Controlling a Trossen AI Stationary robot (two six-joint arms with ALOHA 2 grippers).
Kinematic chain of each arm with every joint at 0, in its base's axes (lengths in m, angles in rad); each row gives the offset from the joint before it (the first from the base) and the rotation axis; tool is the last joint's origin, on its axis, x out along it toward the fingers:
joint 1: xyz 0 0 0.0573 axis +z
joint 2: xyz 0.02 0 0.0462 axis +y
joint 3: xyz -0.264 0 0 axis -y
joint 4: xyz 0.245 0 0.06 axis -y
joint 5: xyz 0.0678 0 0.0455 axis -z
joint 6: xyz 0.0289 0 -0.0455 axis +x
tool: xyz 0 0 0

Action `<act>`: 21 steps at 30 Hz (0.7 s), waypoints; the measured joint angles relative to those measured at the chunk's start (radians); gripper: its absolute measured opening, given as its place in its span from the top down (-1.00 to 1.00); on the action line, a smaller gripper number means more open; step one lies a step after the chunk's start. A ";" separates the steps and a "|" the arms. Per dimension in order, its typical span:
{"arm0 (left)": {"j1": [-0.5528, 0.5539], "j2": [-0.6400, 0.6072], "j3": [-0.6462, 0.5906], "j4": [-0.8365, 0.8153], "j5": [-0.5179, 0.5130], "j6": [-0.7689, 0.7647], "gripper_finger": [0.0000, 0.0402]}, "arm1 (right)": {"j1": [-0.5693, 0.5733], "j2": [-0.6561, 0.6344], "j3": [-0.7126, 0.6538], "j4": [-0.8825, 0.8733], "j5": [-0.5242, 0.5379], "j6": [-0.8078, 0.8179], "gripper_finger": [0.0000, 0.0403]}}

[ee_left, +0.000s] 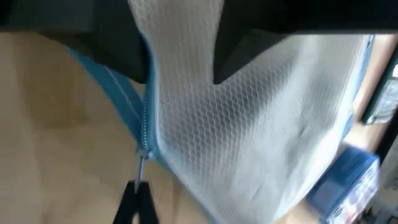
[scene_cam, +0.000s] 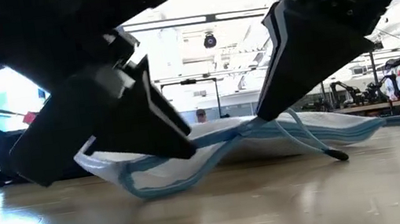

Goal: Unpack backpack
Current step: Open the zip big

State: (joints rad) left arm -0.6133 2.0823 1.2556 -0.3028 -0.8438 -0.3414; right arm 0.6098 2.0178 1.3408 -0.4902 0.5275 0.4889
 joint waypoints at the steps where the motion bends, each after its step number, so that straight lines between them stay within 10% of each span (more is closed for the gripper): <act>1: -0.001 0.000 0.000 -0.023 0.000 -0.010 0.57 | 0.000 0.000 0.000 0.001 0.000 0.000 1.00; 4: -0.001 0.000 0.000 -0.061 0.022 -0.029 0.93 | -0.001 0.000 0.000 -0.004 0.000 0.000 1.00; 21: -0.084 -0.004 0.000 -0.539 0.009 -0.406 1.00 | -0.007 -0.002 0.001 -0.519 0.016 0.321 1.00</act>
State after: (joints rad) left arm -0.6975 2.0783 1.2555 -0.8420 -0.8349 -0.7478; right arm 0.6032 2.0159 1.3415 -1.0091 0.5432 0.8103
